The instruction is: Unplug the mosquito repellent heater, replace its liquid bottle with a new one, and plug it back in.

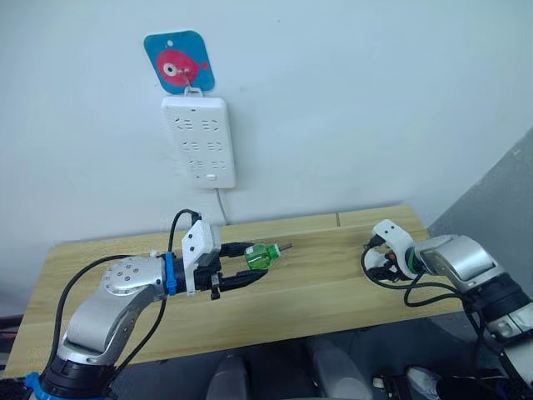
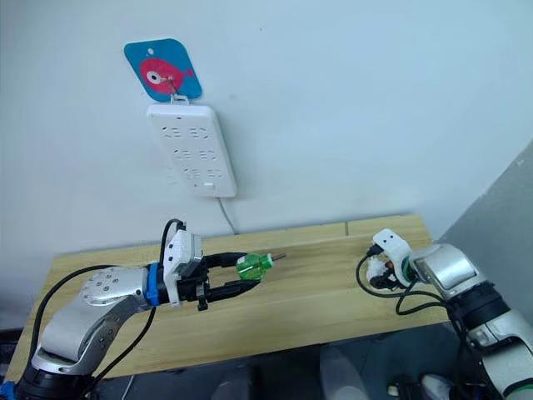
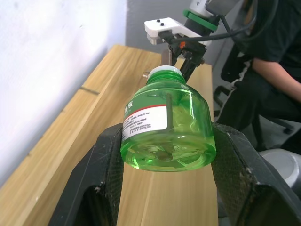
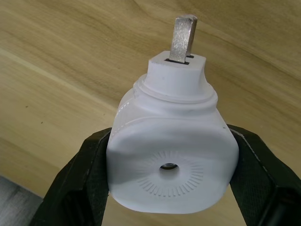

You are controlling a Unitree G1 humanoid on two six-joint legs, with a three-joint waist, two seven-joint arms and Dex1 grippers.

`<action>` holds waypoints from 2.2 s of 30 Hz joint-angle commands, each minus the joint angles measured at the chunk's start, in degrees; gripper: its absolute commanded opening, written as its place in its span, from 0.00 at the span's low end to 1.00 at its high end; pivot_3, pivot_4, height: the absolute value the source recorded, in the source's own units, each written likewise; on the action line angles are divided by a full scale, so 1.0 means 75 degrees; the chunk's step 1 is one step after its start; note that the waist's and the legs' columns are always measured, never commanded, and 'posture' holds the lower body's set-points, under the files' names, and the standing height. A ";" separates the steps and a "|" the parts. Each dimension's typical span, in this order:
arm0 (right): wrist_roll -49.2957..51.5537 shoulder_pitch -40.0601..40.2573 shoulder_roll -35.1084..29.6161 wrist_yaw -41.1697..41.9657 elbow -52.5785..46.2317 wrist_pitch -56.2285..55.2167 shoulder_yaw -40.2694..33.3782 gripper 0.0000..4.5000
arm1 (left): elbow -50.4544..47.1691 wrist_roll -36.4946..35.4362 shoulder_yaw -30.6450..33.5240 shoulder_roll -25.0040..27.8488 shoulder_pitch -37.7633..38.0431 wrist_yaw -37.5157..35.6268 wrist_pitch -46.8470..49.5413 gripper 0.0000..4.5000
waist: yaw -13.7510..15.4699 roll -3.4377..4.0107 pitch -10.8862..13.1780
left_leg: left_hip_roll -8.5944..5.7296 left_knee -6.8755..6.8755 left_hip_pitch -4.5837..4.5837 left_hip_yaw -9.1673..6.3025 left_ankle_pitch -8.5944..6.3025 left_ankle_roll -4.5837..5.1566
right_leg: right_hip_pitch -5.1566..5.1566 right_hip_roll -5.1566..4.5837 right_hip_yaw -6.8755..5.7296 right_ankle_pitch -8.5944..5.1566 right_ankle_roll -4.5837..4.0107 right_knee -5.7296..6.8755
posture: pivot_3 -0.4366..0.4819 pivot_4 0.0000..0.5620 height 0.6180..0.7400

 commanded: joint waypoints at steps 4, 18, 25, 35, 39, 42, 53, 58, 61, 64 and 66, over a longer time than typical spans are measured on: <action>-0.0295 -0.0139 0.0122 0.0350 0.0085 0.0331 0.0073 0.67 | -0.0532 0.0117 -0.0015 -0.0090 0.0207 0.0136 -0.0288 0.51 | 0.0167 -0.0002 0.0049 | 0.0000 0.0000 -0.0005 -0.0001 -0.0002 0.0002 | -0.0003 -0.0002 -0.0001 0.0000 -0.0001 -0.0004 | 0.42 0.40 0.97; -0.0230 -0.0016 0.0098 0.0168 -0.1123 0.1158 -0.1287 1.00 | -0.0224 0.0289 -0.0241 -0.0447 -0.0233 0.0342 -0.0522 0.51 | 0.0216 -0.0028 0.0095 | -0.0001 0.0003 -0.0009 -0.0001 -0.0002 0.0000 | -0.0004 -0.0006 -0.0004 0.0002 0.0003 -0.0006 | 0.37 0.34 0.97; 0.1626 0.1011 0.0063 0.0730 -0.4632 0.2197 -0.3988 1.00 | 0.0454 0.0626 -0.0224 -0.1375 -0.0581 0.0901 -0.1301 0.51 | 0.0181 -0.0029 0.0089 | -0.0002 0.0001 -0.0021 -0.0013 -0.0002 0.0000 | -0.0004 -0.0010 -0.0021 0.0002 0.0004 -0.0018 | 0.29 0.30 0.97; 0.3718 0.1378 0.4792 -0.1094 -0.6658 0.3283 -0.6970 1.00 | 0.0409 0.1016 -0.0350 -0.2253 -0.0633 0.1587 -0.2181 0.51 | -0.0139 -0.0036 0.0051 | -0.0002 0.0011 -0.0031 -0.0011 0.0000 -0.0004 | -0.0001 -0.0010 -0.0013 0.0018 0.0026 -0.0026 | 0.22 0.28 0.97; 0.3663 0.1124 0.6323 -0.2091 -0.6588 0.3413 -0.7015 1.00 | 0.0306 0.1057 -0.0443 -0.2344 -0.0673 0.1681 -0.2240 0.51 | -0.0298 -0.0018 0.0027 | -0.0003 0.0010 -0.0025 -0.0003 0.0001 -0.0005 | -0.0002 -0.0010 -0.0002 0.0021 0.0028 -0.0018 | 0.22 0.27 0.97; 0.3630 0.1042 0.6802 -0.2516 -0.6363 0.3260 -0.6903 1.00 | 0.0261 0.1111 -0.0492 -0.2394 -0.0724 0.1781 -0.2303 0.51 | -0.0395 -0.0018 -0.0016 | -0.0004 0.0008 -0.0024 -0.0001 0.0001 -0.0005 | -0.0004 -0.0009 0.0000 0.0020 0.0029 -0.0018 | 0.23 0.27 0.97; 0.4203 0.0984 0.7417 -0.3198 -0.5792 0.2550 -0.6501 1.00 | 0.0059 0.1159 -0.0515 -0.2331 -0.0649 0.2010 -0.2106 0.51 | -0.0480 -0.0009 -0.0045 | -0.0004 0.0004 -0.0025 -0.0002 0.0001 -0.0004 | -0.0004 -0.0008 -0.0001 0.0020 0.0028 -0.0020 | 0.26 0.25 0.97; 0.4538 0.0975 0.7364 -0.3380 -0.5490 0.2196 -0.6226 1.00 | 0.0000 0.1180 -0.0579 -0.2320 -0.0607 0.2093 -0.2062 0.51 | -0.0481 -0.0011 -0.0050 | -0.0004 0.0004 -0.0026 -0.0002 0.0001 -0.0004 | -0.0004 -0.0008 0.0000 0.0020 0.0029 -0.0021 | 0.26 0.24 0.97; 0.4781 0.1028 0.7340 -0.3526 -0.5413 0.2032 -0.6092 0.92 | -0.0034 0.1167 -0.0601 -0.2324 -0.0603 0.2120 -0.2029 0.51 | -0.0480 -0.0011 -0.0050 | -0.0004 0.0004 -0.0027 -0.0002 0.0001 -0.0004 | -0.0005 -0.0008 0.0000 0.0020 0.0029 -0.0022 | 0.26 0.24 0.97; 0.5034 0.1116 0.7280 -0.3662 -0.5390 0.1930 -0.5953 0.71 | -0.0061 0.1148 -0.0640 -0.2307 -0.0592 0.2107 -0.2043 0.51 | -0.0480 -0.0010 -0.0051 | -0.0004 0.0004 -0.0027 -0.0003 0.0001 -0.0004 | -0.0005 -0.0008 -0.0001 0.0020 0.0029 -0.0022 | 0.26 0.24 0.97; 0.5196 0.1165 0.7177 -0.3722 -0.5386 0.1910 -0.5866 0.56 | -0.0066 0.1129 -0.0657 -0.2317 -0.0604 0.2133 -0.2014 0.51 | -0.0478 -0.0010 -0.0051 | -0.0004 0.0004 -0.0027 -0.0004 0.0001 -0.0004 | -0.0005 -0.0008 -0.0001 0.0020 0.0029 -0.0022 | 0.27 0.25 0.97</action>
